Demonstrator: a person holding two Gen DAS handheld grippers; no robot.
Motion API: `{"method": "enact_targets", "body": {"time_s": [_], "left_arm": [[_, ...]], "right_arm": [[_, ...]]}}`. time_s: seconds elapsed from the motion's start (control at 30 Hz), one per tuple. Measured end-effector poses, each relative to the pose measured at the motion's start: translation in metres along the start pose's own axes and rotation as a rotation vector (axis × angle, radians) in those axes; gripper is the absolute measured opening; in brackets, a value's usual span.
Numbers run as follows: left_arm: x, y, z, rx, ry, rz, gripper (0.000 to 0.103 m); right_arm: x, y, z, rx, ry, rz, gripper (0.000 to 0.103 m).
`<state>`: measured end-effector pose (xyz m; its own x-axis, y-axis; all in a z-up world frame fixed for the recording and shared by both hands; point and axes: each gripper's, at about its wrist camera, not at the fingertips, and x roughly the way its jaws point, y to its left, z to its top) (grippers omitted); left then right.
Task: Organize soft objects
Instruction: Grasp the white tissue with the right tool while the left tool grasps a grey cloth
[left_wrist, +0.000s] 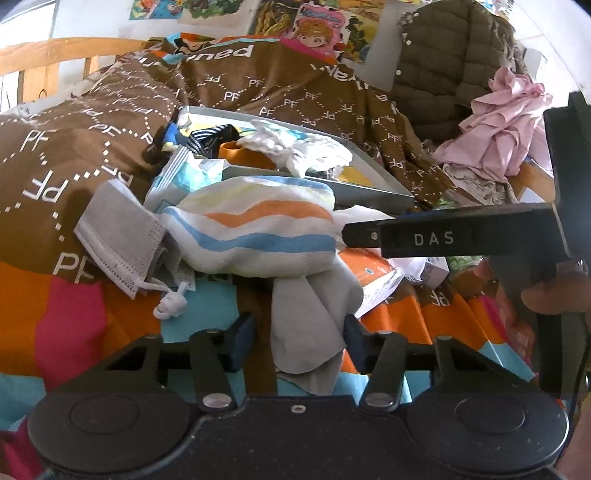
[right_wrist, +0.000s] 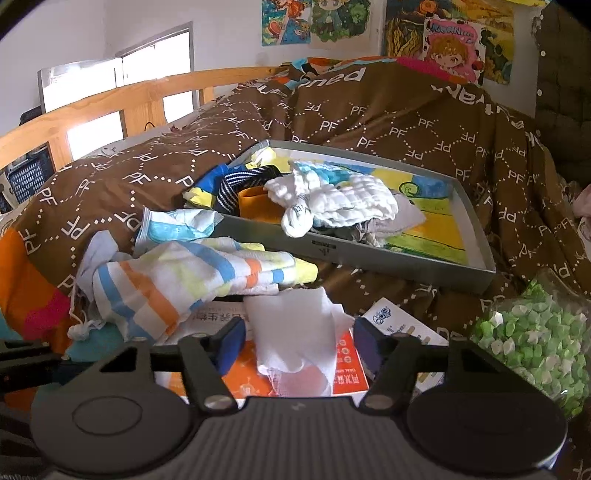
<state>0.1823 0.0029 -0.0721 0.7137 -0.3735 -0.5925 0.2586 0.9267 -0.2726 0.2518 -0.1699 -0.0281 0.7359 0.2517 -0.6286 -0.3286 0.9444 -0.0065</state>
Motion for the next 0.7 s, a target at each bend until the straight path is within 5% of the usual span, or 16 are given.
{"method": "enact_targets", "body": {"time_s": [0.43,0.7], "left_arm": [[-0.001,0.003,0.000,-0.042,0.020,-0.035,0.009],[-0.002,0.004,0.000,-0.108,0.051,-0.065,0.003]], "right_arm": [[0.000,-0.005,-0.002,0.054,0.013,0.013,0.022],[-0.007,0.003,-0.002,0.017,0.034,0.005,0.011]]}}
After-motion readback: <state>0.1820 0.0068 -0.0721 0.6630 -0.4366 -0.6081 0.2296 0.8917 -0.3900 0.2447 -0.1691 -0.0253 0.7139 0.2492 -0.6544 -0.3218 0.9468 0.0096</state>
